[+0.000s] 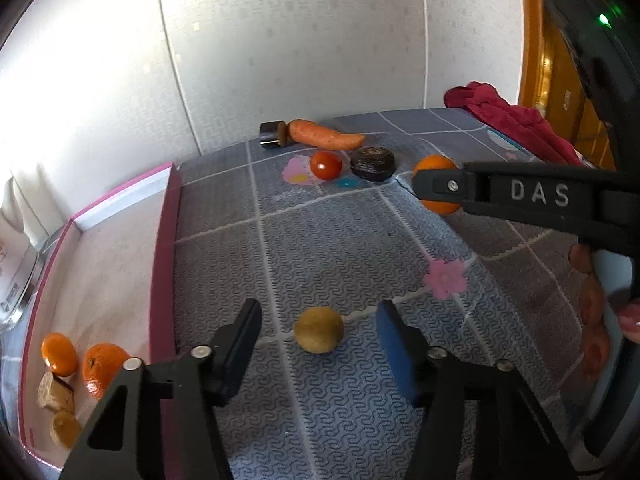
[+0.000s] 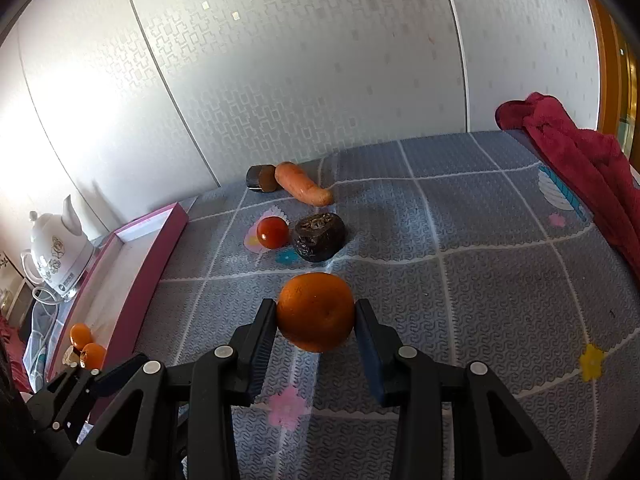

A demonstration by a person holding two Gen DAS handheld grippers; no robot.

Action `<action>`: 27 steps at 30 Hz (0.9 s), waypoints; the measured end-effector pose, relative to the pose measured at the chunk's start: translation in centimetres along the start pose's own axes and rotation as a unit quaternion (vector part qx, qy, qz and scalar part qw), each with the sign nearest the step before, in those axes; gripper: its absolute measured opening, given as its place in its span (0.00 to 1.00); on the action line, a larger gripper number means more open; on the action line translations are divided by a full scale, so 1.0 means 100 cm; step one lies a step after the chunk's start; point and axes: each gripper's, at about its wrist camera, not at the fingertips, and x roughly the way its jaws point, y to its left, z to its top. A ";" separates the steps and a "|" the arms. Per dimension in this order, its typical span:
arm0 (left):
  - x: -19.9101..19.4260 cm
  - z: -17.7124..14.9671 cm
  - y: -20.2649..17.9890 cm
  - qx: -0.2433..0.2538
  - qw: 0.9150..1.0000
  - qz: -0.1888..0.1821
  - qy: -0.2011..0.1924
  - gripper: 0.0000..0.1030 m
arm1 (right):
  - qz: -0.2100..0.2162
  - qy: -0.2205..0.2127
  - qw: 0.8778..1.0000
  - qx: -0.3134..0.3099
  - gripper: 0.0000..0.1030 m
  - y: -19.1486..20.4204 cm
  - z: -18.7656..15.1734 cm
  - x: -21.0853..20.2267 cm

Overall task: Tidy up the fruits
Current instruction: 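Grasp a small brown kiwi with the left tool while the right holds the orange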

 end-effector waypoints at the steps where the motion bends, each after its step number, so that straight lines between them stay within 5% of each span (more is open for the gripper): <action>1: 0.001 -0.001 -0.001 0.002 1.000 -0.001 0.000 0.54 | 0.001 0.000 1.000 0.000 0.39 0.000 0.000 0.000; 8: 0.002 -0.003 0.000 -0.016 1.000 -0.018 0.000 0.37 | 0.002 0.000 1.000 0.001 0.39 0.000 -0.001 0.000; 17: 0.000 -0.008 0.005 -0.032 0.999 -0.031 -0.007 0.36 | 0.001 -0.001 1.000 0.004 0.39 0.000 -0.001 0.001; 21: -0.001 -0.009 0.004 -0.031 0.999 -0.035 -0.007 0.24 | 0.002 -0.002 1.000 0.005 0.39 0.000 0.000 0.000; 27: -0.001 -0.008 0.007 -0.042 0.998 -0.038 0.002 0.24 | 0.004 -0.001 1.000 0.005 0.39 -0.001 0.000 0.000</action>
